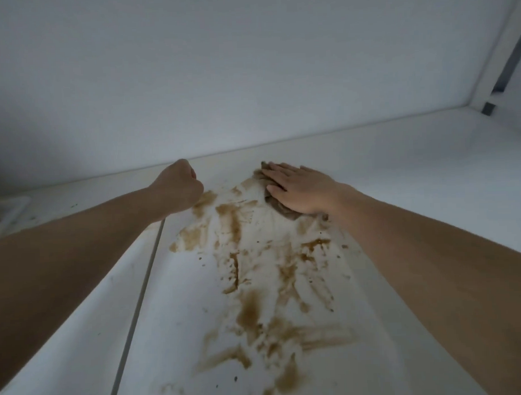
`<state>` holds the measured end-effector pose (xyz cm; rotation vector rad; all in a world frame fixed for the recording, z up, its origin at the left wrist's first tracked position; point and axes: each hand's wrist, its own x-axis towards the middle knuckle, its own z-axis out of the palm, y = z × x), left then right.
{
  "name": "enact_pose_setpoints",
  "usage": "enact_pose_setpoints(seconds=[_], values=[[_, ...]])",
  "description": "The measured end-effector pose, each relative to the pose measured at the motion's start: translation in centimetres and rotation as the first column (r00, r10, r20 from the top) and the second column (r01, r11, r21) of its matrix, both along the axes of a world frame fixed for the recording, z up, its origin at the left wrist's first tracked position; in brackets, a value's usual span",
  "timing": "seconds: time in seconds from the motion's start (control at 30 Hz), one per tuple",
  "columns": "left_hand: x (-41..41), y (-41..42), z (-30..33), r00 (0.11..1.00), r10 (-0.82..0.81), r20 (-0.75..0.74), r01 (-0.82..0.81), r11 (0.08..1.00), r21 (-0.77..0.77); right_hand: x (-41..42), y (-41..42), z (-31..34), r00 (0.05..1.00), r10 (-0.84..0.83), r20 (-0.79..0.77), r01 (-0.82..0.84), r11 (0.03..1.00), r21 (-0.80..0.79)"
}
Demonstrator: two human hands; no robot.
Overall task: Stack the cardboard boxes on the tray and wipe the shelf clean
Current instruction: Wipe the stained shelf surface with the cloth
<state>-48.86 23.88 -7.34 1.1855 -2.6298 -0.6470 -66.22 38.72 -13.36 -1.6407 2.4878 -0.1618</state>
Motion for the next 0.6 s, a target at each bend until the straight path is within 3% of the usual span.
enact_pose_setpoints(seconds=[0.07, 0.13, 0.2, 0.27, 0.33, 0.47, 0.53, 0.6], values=[[0.2, 0.4, 0.5, 1.000, -0.009, 0.006, 0.009, 1.000, 0.007, -2.2, 2.0, 0.1, 0.999, -0.041, -0.013, 0.042, 0.999, 0.009], [0.7, 0.5, 1.0, 1.000, -0.015, 0.016, 0.014, 1.000, 0.024, -4.8, 4.3, 0.0, 0.968, -0.247, -0.050, 0.248, 0.969, 0.013], [1.3, 0.4, 1.3, 0.999, -0.028, 0.028, 0.026, 0.999, 0.041, -5.9, 5.5, -0.1, 0.871, -0.489, -0.047, 0.491, 0.871, 0.031], [1.8, 0.3, 1.2, 0.999, -0.040, 0.028, 0.039, 0.998, 0.049, -5.1, 4.7, -0.2, 0.801, -0.596, -0.047, 0.598, 0.801, 0.041], [1.7, 0.5, 1.0, 0.999, -0.037, 0.020, 0.036, 0.998, 0.047, -3.2, 3.6, -0.1, 0.837, -0.545, -0.052, 0.547, 0.837, 0.031], [0.4, 2.3, 0.9, 1.000, -0.026, -0.017, 0.027, 0.997, 0.074, 0.2, 3.2, -0.2, 0.965, -0.259, -0.034, 0.258, 0.966, -0.019], [-0.3, 3.4, 1.0, 0.999, -0.041, -0.027, 0.043, 0.996, 0.083, 0.6, 4.2, -0.3, 0.988, -0.156, -0.015, 0.156, 0.988, -0.006], [-0.8, 4.1, 1.3, 0.997, -0.072, -0.027, 0.073, 0.994, 0.078, -0.6, 5.9, -0.2, 0.987, -0.159, -0.017, 0.160, 0.987, 0.012]])
